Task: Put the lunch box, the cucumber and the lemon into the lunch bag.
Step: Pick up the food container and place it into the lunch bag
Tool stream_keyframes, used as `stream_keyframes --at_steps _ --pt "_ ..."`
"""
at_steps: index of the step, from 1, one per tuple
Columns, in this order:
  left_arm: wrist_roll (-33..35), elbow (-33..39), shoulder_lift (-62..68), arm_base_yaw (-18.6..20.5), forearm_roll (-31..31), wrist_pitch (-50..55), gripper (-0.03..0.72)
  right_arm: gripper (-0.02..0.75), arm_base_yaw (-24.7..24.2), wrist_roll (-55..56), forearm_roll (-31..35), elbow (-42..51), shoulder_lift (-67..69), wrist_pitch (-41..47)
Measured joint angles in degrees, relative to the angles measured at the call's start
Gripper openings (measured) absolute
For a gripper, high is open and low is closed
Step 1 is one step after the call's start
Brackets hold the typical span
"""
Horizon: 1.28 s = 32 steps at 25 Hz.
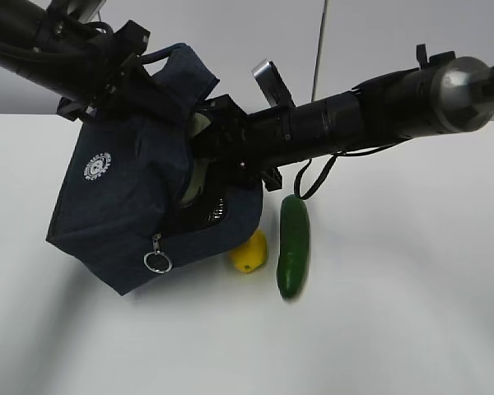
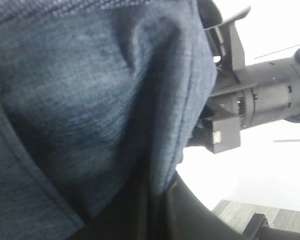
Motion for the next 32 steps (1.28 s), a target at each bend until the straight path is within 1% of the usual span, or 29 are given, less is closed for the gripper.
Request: stream_keyframes --at_steps 11,26,32 --pt "0.0 0.0 1.22 0.0 0.11 -1.58 -0.009 0.361 0.7 -0.12 2.7 -0.23 3.03 0.37" --pt "0.22 0.0 2.73 0.0 0.01 -2.28 -0.009 0.361 1.14 -0.46 2.7 -0.23 4.29 -0.85" --pt "0.22 0.0 2.73 0.0 0.01 -2.4 -0.009 0.382 1.14 -0.57 2.7 -0.23 4.35 -0.85"
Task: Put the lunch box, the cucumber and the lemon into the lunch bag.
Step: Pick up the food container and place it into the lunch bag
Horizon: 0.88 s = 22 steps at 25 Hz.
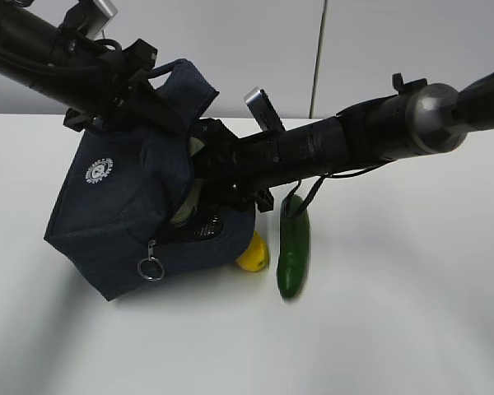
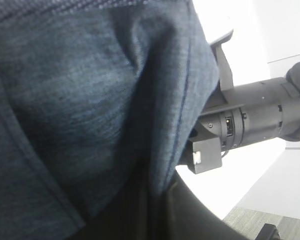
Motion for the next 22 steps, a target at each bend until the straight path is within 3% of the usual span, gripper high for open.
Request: stream_keyframes --at_steps 15,22 --pt "0.0 0.0 0.36 0.13 0.02 -0.37 -0.009 0.416 0.0 0.0 2.06 -0.19 0.0 3.23" --pt "0.0 0.0 0.36 0.61 -0.45 -0.37 -0.009 0.415 -0.93 -1.1 5.16 -0.19 0.0 9.39"
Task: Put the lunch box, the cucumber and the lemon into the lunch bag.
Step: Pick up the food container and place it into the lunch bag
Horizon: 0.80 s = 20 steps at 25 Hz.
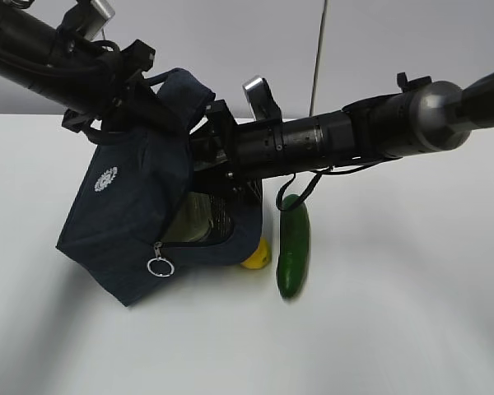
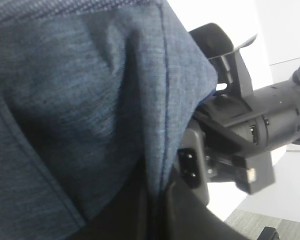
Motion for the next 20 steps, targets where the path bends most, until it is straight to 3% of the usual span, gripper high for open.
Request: stream_keyframes --at_steps 10,18,20 --pt "0.0 0.0 0.0 4.24 -0.2 3.68 -0.01 0.415 -3.7 -3.51 -1.34 -0.16 0.0 6.83" --pt "0.04 0.0 0.0 8.69 2.56 7.75 -0.01 0.415 -3.7 0.53 -13.26 -6.91 -0.37 7.73" --pt "0.04 0.0 0.0 9.37 3.16 8.15 -0.01 0.415 -3.7 4.55 -19.26 -10.36 -1.25 8.16"
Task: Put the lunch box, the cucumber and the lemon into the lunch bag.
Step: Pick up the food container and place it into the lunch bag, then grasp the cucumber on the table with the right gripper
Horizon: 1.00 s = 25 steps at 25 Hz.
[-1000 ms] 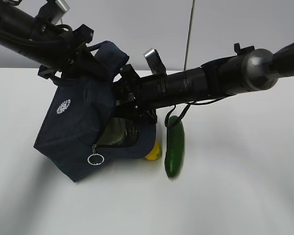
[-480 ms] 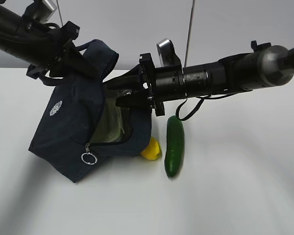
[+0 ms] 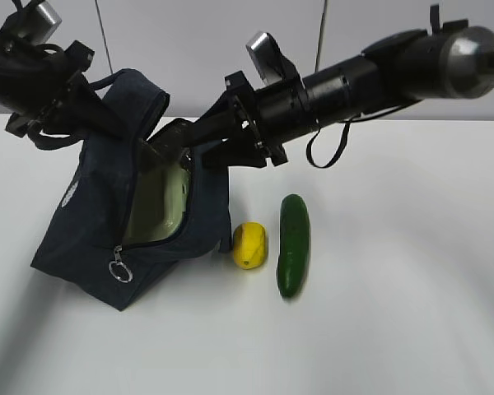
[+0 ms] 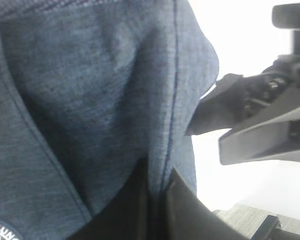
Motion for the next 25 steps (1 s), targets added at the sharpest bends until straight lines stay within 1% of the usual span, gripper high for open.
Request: stream_keyframes --at_steps 1,4,7,10,14,17,21,25 --pt "0.0 0.0 0.0 0.3 0.42 0.33 -0.01 0.415 0.0 2.12 -3.14 -1.6 -0.51 0.11" --pt "-0.68 -0.12 0.0 0.55 2.57 0.91 -0.01 0.415 0.0 11.23 -15.94 -7.84 -1.71 0.98" --pt "-2.16 -0.12 0.0 0.55 6.33 0.99 -0.01 0.415 0.24 20.31 -29.07 -14.0 -2.21 1.91" --pt "-3.73 -0.12 0.0 0.55 10.44 1.25 -0.01 0.415 1.34 28.23 -40.79 -19.63 -2.3 2.44" --pt "-6.31 -0.12 0.0 0.67 16.15 1.49 -0.01 0.415 4.07 36.67 -52.26 -23.32 -3.41 2.9" --pt "-8.16 -0.12 0.0 0.93 20.32 2.16 -0.008 0.415 5.91 40.51 -58.9 -23.56 -4.05 3.37" --pt "-8.93 -0.12 0.0 1.42 22.21 3.9 -0.008 0.415 7.52 41.55 -60.92 -23.12 -4.5 3.34" --pt "-8.96 -0.21 0.0 3.01 22.21 5.41 -0.008 0.415 7.62 42.68 -64.21 -18.19 -7.67 3.39"
